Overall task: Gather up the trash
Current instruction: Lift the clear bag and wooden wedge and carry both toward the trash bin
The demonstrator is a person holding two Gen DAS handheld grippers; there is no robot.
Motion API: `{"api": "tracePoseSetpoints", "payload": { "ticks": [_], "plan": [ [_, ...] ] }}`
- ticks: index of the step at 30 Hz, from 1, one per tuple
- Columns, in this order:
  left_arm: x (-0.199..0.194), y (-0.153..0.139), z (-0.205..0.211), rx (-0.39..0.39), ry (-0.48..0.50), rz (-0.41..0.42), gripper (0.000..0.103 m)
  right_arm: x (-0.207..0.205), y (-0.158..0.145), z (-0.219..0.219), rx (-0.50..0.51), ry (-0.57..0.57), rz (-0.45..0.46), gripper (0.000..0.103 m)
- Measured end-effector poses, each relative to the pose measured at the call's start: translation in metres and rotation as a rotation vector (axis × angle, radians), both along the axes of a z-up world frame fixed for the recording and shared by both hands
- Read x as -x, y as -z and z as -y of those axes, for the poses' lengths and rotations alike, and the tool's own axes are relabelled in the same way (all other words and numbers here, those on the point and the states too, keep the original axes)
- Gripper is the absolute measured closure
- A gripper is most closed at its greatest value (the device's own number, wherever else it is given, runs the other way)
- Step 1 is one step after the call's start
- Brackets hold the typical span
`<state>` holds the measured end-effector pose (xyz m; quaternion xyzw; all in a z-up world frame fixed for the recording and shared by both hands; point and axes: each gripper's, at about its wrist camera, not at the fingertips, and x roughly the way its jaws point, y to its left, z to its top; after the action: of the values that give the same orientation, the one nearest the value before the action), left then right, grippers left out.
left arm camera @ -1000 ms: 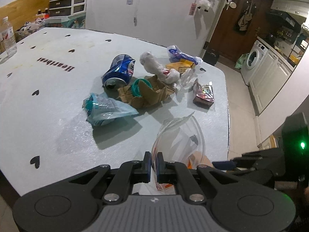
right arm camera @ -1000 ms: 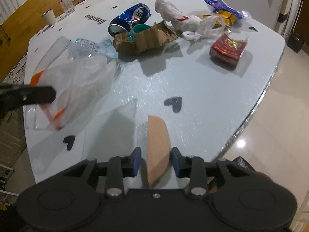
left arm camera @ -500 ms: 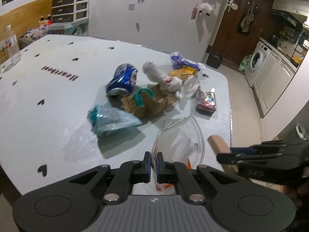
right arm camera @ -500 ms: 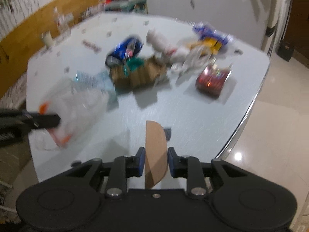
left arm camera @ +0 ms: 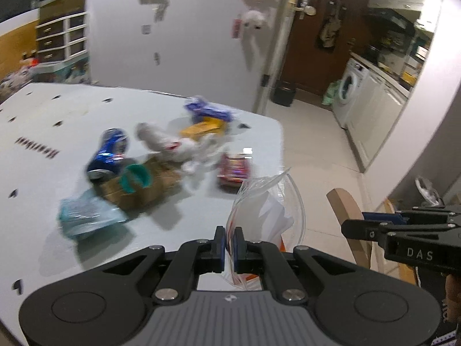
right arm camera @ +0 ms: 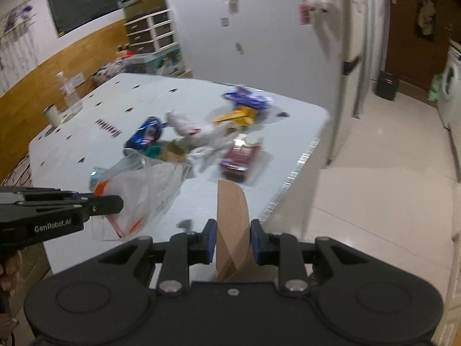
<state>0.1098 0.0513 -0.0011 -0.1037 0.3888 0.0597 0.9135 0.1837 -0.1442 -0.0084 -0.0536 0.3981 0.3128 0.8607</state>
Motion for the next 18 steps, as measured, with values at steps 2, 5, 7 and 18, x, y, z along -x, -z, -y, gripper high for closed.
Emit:
{"api": "tracePoseSetpoints", "payload": {
  "ticks": [2, 5, 7, 18],
  "plan": [
    [-0.008, 0.001, 0.020, 0.002, 0.035, -0.004, 0.099, -0.001, 0.001, 0.020, 0.003, 0.035, -0.001, 0.077],
    [-0.020, 0.006, 0.047, 0.009, 0.089, -0.015, 0.099, -0.001, 0.003, 0.053, 0.010, 0.093, -0.008, 0.077],
    [-0.028, 0.011, 0.067, 0.014, 0.131, -0.025, 0.099, -0.001, 0.006, 0.074, 0.015, 0.132, -0.013, 0.077],
    [-0.069, 0.059, 0.163, 0.040, 0.323, -0.144, 0.099, 0.000, 0.048, 0.179, 0.049, 0.336, -0.120, 0.077]
  ]
}}
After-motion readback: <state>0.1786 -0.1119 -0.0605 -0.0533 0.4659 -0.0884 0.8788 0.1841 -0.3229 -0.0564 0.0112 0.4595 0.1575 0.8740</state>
